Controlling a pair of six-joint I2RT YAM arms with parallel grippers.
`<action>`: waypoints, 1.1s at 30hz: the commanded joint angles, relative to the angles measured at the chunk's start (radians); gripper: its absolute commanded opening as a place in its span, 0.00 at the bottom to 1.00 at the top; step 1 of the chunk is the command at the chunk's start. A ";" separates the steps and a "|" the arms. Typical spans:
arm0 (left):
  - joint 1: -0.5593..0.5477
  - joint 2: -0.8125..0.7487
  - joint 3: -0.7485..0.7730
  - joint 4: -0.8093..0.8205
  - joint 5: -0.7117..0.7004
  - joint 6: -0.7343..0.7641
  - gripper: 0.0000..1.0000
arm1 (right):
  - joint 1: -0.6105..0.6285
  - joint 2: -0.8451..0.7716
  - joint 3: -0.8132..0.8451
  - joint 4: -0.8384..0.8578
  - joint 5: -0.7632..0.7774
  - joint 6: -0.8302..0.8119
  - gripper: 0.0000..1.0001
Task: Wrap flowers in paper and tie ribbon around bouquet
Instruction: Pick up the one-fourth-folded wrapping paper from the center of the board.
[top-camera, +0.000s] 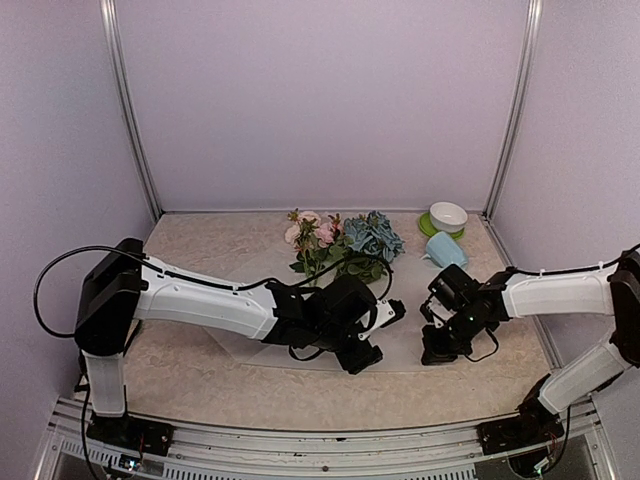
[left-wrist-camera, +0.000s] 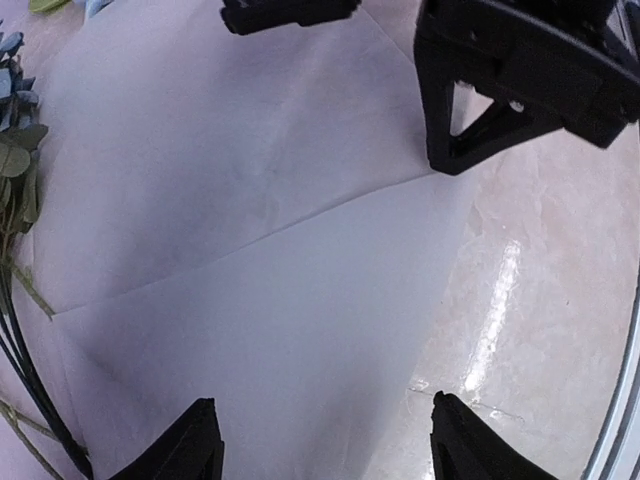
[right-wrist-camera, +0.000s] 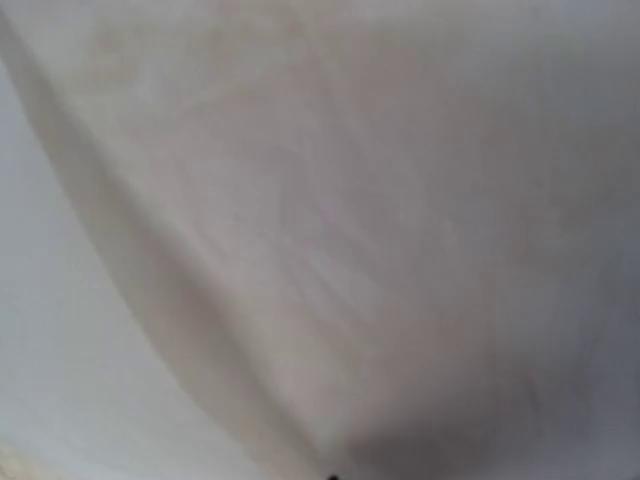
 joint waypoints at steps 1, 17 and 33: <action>0.024 0.075 0.029 0.003 -0.029 0.128 0.70 | 0.001 -0.041 0.024 -0.062 0.035 -0.015 0.00; 0.053 0.171 0.050 -0.059 0.083 0.076 0.67 | 0.014 -0.062 0.011 -0.162 0.099 0.053 0.49; 0.074 0.162 0.009 -0.011 0.123 0.070 0.66 | 0.027 -0.034 -0.065 0.038 0.025 0.219 0.49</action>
